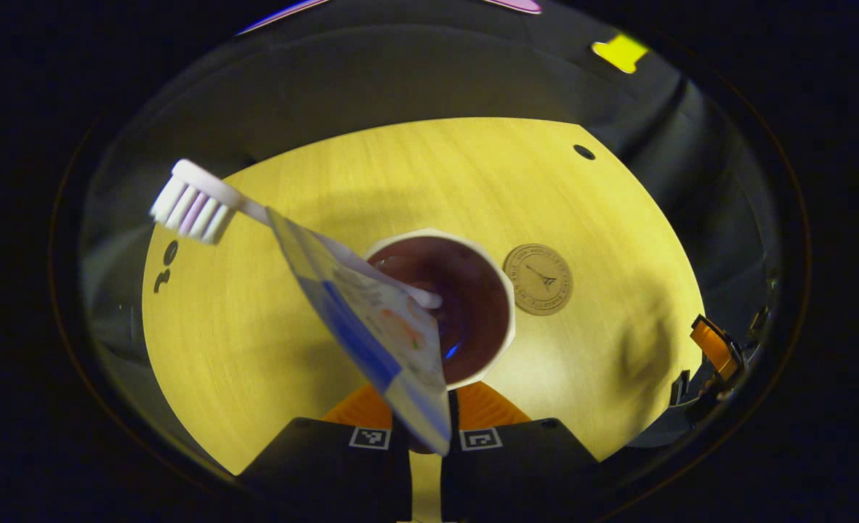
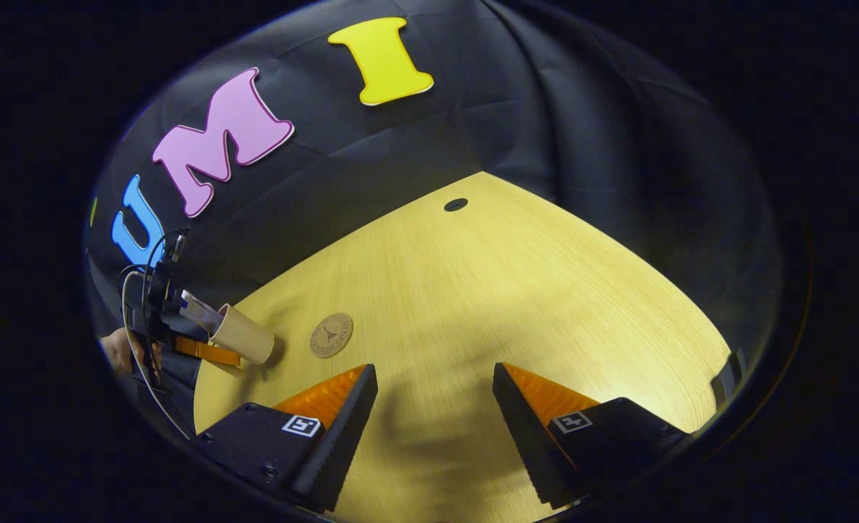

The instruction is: Put the toothbrush and toothpaste on the desktop into the cup, then pick up the cup and place it on the coaster on the desktop.

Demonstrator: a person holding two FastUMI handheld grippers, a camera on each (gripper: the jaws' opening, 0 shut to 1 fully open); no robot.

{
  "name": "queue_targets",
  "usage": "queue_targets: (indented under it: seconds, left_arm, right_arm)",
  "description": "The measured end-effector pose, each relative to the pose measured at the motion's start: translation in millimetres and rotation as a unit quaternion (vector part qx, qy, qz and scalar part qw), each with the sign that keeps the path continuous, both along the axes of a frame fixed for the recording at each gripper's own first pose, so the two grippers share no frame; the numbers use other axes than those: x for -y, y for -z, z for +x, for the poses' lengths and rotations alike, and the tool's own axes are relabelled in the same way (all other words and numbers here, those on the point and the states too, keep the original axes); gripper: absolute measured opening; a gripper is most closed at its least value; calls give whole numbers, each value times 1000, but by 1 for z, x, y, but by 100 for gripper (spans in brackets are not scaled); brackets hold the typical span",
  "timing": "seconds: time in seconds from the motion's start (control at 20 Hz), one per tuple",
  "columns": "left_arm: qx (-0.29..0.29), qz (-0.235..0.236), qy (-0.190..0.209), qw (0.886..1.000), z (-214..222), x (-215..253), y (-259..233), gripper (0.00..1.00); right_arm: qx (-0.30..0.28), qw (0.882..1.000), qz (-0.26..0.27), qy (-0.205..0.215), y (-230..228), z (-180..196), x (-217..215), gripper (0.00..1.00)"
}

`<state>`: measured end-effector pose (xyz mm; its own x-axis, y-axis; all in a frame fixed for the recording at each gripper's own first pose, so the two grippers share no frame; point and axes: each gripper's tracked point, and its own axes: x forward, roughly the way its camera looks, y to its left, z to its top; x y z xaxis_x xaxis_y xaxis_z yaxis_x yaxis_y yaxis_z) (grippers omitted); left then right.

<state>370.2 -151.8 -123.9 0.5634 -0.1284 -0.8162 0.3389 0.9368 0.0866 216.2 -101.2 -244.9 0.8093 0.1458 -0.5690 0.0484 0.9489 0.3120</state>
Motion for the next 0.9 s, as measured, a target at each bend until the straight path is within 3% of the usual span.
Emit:
queue_targets:
  seconds: [0.3, 0.35, 0.45, 0.9]
  left_arm:
    - [-9, 26, 63, 998, 12, 64, 8, 20]
    - [-11, 30, 71, 997, 15, 71, 11, 15]
    - [-15, 39, 83, 996, 19, 86, 17, 20]
    - [-30, 66, 101, 992, 21, 114, 33, 22]
  right_arm:
    - [3, 999, 0, 44, -5, -14, 38, 98]
    - [2, 999, 1, 53, -5, -18, 46, 98]
    - [1, 997, -1, 72, -4, -26, 62, 98]
    - [-4, 993, 4, 115, 0, -47, 99, 98]
